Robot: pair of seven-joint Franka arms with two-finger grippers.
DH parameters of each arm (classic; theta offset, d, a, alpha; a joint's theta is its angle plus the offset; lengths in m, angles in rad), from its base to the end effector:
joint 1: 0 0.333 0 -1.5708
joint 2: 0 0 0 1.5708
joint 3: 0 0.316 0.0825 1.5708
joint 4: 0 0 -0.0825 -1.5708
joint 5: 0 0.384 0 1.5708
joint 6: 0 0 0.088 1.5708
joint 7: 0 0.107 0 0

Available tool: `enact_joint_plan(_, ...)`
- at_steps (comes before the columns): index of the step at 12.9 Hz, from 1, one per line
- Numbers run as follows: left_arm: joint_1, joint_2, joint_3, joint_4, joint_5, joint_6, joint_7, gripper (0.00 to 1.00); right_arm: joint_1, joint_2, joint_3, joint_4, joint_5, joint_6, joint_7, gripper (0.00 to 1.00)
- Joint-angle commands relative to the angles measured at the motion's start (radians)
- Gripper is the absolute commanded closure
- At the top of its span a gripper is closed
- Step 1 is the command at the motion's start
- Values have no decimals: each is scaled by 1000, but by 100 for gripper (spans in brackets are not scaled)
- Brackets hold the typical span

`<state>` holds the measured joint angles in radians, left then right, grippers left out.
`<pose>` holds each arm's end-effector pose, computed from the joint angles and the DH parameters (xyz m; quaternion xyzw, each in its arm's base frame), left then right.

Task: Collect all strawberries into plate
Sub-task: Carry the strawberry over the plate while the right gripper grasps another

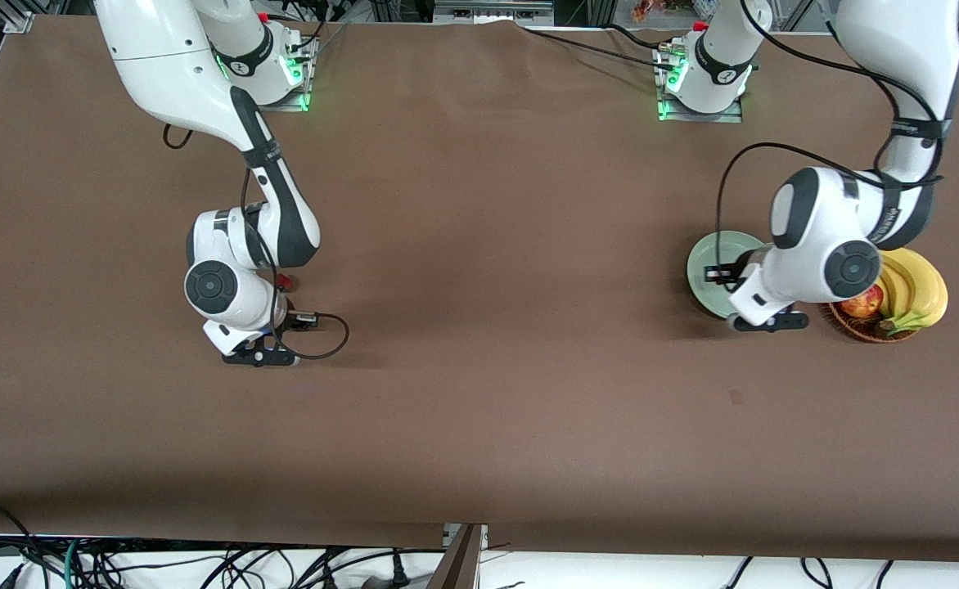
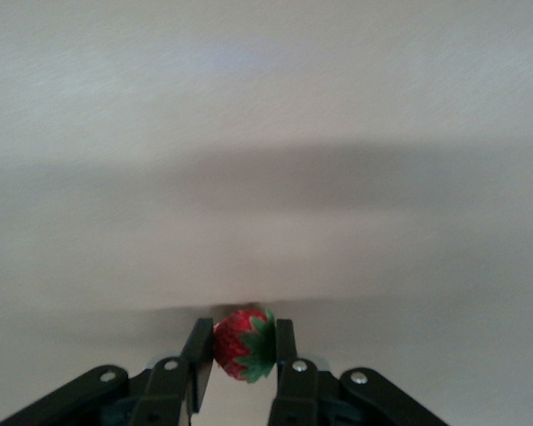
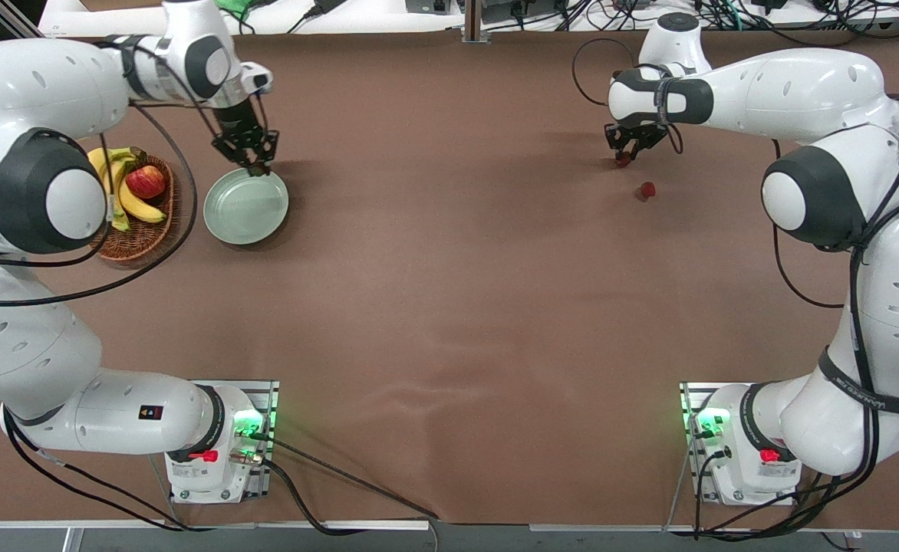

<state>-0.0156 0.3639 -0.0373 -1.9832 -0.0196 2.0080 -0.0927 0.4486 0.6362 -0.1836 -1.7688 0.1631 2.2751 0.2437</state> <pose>0.5679 -0.0308 0.2587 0.9852 0.0253 -0.1693 0.0025 0.6221 0.1814 0.1975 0.9978 -0.0314 -0.0566 0.0110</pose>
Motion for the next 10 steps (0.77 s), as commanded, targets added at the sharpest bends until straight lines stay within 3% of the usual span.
enact_joint_plan(1,58,-4,-12,-168,65,221,89,77,5,-56,91,-4,53,-45,188,80)
enact_joint_plan(4,98,52,-13,-197,133,319,97,76,48,-35,213,107,125,-26,520,80)
enact_joint_plan(7,105,56,-13,-195,144,333,105,71,210,146,224,357,128,44,898,80)
enact_joint_plan(8,106,55,-13,-195,144,328,123,63,276,213,224,426,128,148,1010,80)
enact_joint_plan(9,106,50,-13,-190,144,319,139,37,316,265,224,468,128,267,1093,79)
enact_joint_plan(10,106,49,-13,-186,144,305,154,0,359,302,224,485,127,370,1146,78)
